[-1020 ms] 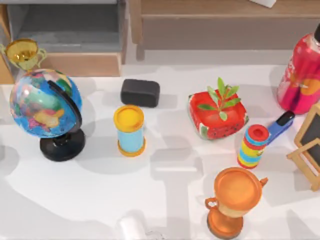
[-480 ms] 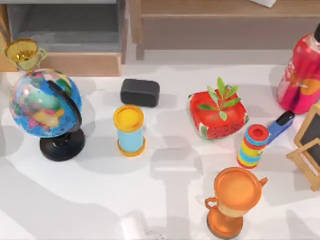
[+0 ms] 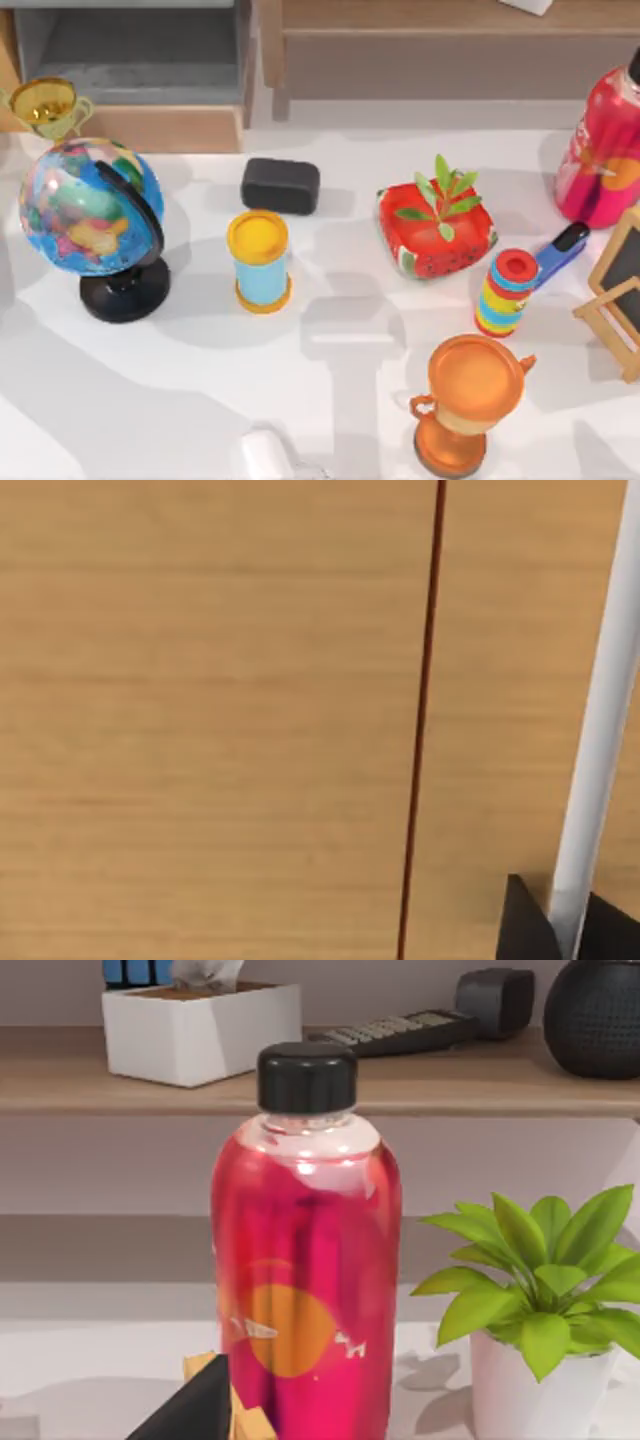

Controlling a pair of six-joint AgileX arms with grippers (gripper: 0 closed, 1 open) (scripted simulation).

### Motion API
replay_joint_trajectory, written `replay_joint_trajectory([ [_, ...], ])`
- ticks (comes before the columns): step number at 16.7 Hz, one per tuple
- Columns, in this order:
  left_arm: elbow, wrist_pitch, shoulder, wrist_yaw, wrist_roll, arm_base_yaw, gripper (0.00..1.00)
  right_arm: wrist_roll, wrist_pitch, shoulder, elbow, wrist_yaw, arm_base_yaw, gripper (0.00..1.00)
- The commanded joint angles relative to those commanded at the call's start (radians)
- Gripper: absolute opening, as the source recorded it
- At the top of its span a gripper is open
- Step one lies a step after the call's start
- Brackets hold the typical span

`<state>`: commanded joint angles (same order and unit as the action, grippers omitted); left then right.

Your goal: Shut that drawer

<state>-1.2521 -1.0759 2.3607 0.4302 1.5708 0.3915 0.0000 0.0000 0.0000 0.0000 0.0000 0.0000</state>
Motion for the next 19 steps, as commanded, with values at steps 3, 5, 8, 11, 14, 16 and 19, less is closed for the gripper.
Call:
replay_joint_trajectory([
  [3,0.0,0.0,0.0,0.0,0.0,0.0,0.23,0.0,0.0,0.0,0.0,0.0,0.0,1.0],
  [5,0.0,0.0,0.0,0.0,0.0,0.0,0.38,0.0,0.0,0.0,0.0,0.0,0.0,1.0],
  [8,0.0,0.0,0.0,0.0,0.0,0.0,0.6,0.0,0.0,0.0,0.0,0.0,0.0,1.0],
  [11,0.0,0.0,0.0,0.0,0.0,0.0,0.83,0.0,0.0,0.0,0.0,0.0,0.0,1.0],
  [14,0.0,0.0,0.0,0.0,0.0,0.0,1.0,0.0,0.0,0.0,0.0,0.0,0.0,1.0],
  [16,0.0,0.0,0.0,0.0,0.0,0.0,1.0,0.0,0.0,0.0,0.0,0.0,0.0,1.0],
  [19,0.0,0.0,0.0,0.0,0.0,0.0,1.0,0.0,0.0,0.0,0.0,0.0,0.0,1.0],
])
